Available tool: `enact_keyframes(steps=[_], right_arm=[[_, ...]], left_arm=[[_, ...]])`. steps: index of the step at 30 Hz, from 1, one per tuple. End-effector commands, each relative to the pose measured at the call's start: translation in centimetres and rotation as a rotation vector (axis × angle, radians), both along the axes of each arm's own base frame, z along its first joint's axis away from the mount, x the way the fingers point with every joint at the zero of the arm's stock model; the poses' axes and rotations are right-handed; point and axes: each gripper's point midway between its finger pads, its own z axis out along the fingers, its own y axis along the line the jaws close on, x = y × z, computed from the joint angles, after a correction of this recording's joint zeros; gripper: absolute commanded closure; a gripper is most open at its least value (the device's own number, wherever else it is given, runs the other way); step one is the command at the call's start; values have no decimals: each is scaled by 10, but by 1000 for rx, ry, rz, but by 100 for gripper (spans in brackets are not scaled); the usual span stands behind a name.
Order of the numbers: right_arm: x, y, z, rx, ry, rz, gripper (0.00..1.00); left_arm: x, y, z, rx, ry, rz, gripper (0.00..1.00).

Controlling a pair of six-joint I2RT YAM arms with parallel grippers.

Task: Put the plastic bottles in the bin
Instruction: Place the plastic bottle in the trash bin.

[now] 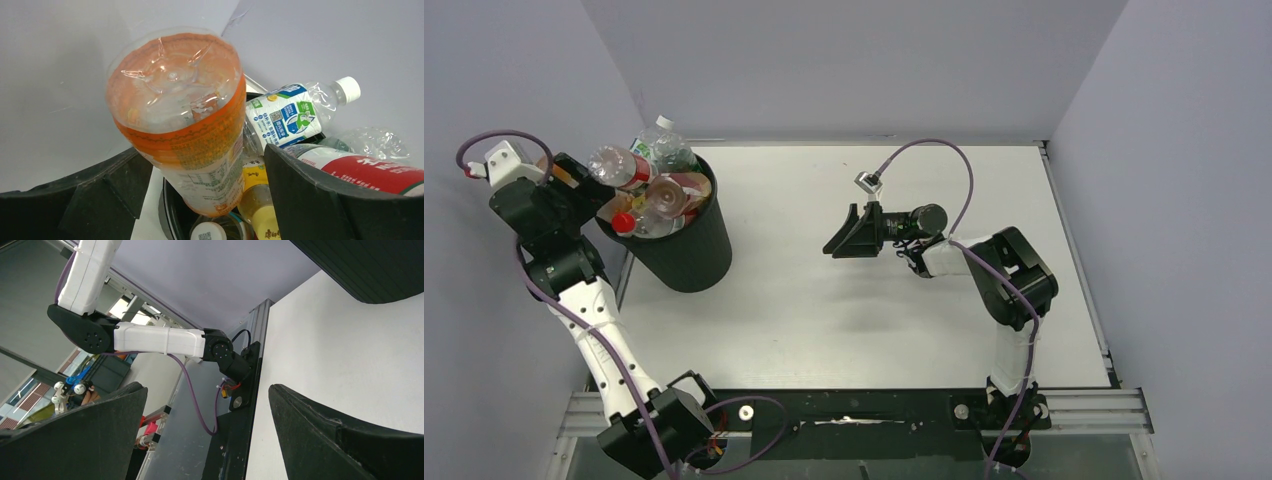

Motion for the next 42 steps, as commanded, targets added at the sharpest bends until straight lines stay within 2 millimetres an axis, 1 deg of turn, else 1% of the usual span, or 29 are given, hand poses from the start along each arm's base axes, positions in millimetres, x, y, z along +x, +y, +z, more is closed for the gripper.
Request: enact_keyframes(steps=[1,4,9,17,19,22,25,26,28,31,33,35,37,40,42], right_arm=[[-5,0,29,66,-106,-12,2],[-6,0,29,65,-106,-9,2],[-7,1,30,64,-106,-5,2],[-11,1,33,66,-112,3,2],[-12,1,35,67,-112,6,2],[-11,1,40,66,-126,5,2],[-7,3,47,52,-146,-4,2],[-4,3,50,43,-154,-12,2],[2,3,56,27,-177,-32,2],[17,0,63,-24,-200,-92,2],[34,-8,66,-78,-216,-168,2],[53,-21,69,-130,-249,-261,2],[70,-42,76,-156,-238,-350,2],[85,-71,86,-155,-218,-451,2],[89,-82,88,-162,-209,-493,2]], left_arm=[[-15,-5,49,68,-65,19,18],[-23,-5,66,86,-80,40,18],[-34,-7,89,103,-96,67,17],[-57,-27,147,150,-169,51,16],[-62,-34,158,154,-183,37,16],[-62,-58,184,160,-244,-70,16],[-57,-94,214,142,-323,-258,16],[-57,-110,227,144,-369,-326,16],[-57,-135,240,125,-420,-429,16],[-56,-159,249,94,-470,-546,16],[-52,-169,249,59,-487,-613,16],[-48,-173,246,37,-495,-654,16],[-47,-177,245,20,-506,-684,16],[-47,-187,252,11,-530,-741,16],[-44,-193,260,4,-544,-774,16]])
